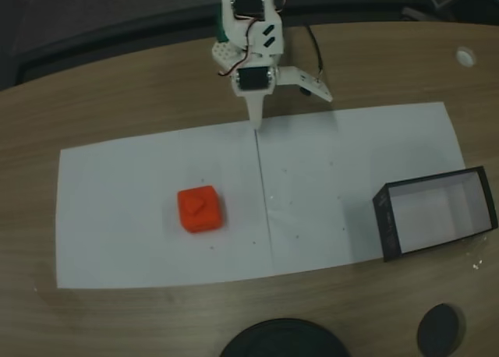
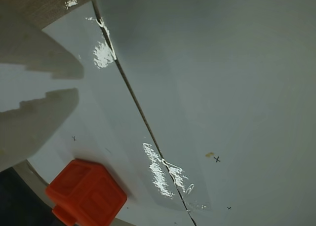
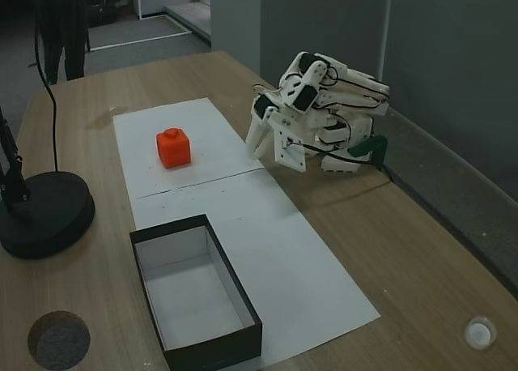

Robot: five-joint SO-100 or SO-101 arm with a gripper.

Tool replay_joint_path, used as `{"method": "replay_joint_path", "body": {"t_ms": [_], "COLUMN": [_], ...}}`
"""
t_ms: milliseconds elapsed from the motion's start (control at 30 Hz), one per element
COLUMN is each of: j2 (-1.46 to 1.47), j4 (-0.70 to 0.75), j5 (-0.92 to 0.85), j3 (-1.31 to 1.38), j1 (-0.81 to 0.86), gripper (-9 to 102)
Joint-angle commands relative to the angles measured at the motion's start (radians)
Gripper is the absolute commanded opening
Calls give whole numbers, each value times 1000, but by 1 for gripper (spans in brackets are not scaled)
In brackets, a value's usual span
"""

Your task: Grab a orange square and put it in the box.

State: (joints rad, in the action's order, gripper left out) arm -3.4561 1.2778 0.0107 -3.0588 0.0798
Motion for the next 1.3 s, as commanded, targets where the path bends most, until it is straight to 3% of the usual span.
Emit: {"method": "replay_joint_path", "body": {"t_ms": [0,1267], "j2": [-18,-18], "j4": [-9,-46], "j5": [6,-2], "j3": [54,49], "j1": [-3,-5], "gripper": [0,0]}}
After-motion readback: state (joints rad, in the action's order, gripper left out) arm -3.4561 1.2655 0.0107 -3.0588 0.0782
